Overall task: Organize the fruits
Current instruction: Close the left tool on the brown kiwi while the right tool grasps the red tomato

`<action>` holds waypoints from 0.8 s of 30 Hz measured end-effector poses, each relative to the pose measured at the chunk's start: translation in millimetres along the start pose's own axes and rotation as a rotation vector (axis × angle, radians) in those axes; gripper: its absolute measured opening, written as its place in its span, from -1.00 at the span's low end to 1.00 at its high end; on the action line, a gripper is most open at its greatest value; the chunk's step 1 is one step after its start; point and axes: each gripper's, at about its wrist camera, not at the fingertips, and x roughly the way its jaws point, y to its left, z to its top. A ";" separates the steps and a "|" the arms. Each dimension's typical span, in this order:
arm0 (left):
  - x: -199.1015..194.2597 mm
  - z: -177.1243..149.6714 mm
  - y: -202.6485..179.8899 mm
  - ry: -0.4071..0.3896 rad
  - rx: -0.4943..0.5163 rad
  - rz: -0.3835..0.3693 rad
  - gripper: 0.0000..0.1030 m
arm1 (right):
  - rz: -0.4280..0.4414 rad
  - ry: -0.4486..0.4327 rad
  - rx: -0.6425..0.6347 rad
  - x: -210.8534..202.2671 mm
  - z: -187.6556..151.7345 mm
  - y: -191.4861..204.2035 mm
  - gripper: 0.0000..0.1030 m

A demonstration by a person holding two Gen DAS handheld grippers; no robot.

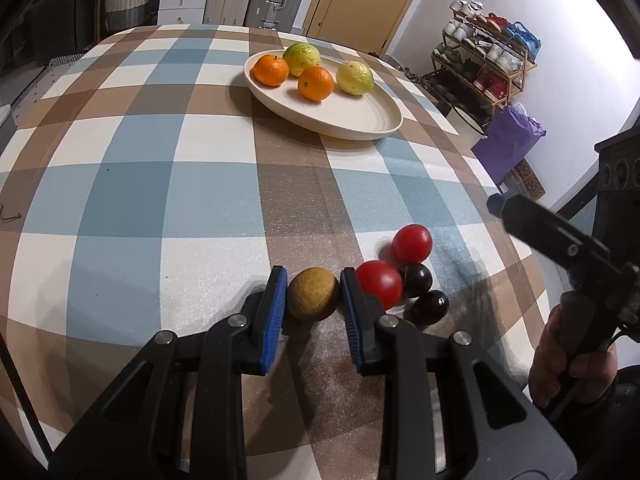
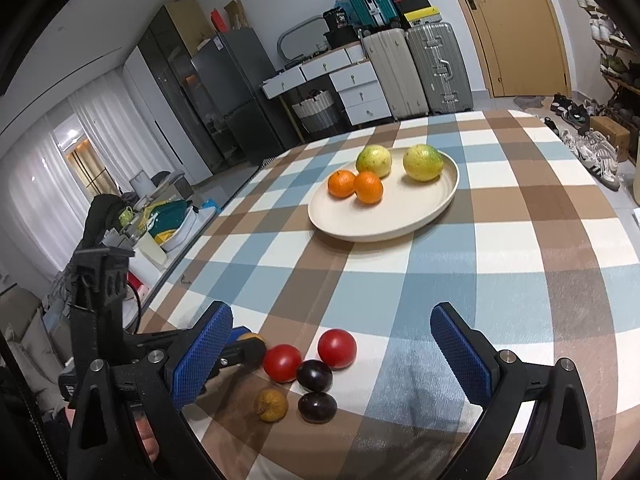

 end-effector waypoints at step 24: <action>-5.8 -10.2 13.1 -0.007 -0.022 0.002 -0.52 | 0.000 0.112 0.006 34.5 -16.0 2.3 0.80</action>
